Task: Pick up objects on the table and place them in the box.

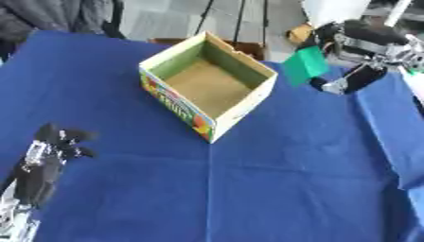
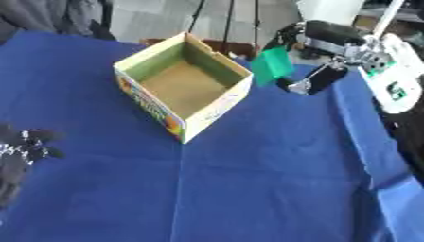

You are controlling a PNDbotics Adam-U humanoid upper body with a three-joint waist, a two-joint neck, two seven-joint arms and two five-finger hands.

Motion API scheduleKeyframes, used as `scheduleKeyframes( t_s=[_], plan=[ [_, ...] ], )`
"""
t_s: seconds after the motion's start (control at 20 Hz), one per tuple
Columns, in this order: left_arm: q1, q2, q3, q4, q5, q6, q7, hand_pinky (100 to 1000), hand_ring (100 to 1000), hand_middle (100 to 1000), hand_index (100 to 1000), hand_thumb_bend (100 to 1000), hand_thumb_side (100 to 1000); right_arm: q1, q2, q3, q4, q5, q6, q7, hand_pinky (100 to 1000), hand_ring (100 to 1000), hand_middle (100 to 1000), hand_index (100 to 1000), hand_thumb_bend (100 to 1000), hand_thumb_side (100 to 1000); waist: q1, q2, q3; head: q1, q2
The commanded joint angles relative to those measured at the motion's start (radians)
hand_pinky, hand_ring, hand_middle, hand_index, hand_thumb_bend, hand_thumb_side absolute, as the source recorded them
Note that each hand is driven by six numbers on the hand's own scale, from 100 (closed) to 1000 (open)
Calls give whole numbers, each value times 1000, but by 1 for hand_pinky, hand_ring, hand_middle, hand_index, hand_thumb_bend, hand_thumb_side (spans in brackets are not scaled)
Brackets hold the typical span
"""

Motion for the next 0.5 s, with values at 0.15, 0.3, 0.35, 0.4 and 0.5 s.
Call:
scheduleKeyframes(
  t_s=[0.15,0.3,0.35,0.4,0.5],
  plan=[
    [-30,20,-14,-24,8,-1,-16,608,788,597,642,409,1000,-92,30,-35,117,39,10,-18,686,712,556,465,100,100,-1,-12,32,-42,-36],
    [-45,18,-23,-29,12,0,-25,608,788,597,642,406,1000,-126,58,-42,178,69,11,-29,688,713,556,467,100,100,-4,-4,59,-81,-63],
    [-49,17,-26,-30,13,0,-27,608,788,597,642,404,1000,-134,67,-44,195,79,11,-32,690,713,555,468,100,100,-3,-1,67,-91,-71],
    [-52,17,-29,-32,14,-1,-30,608,788,597,642,402,1000,-141,77,-47,212,87,11,-36,691,712,553,470,100,100,-3,2,73,-100,-77],
    [-56,17,-33,-35,15,-1,-34,608,788,597,642,397,1000,-155,100,-49,244,99,12,-39,693,713,552,471,100,100,0,9,84,-111,-86]
  ],
)
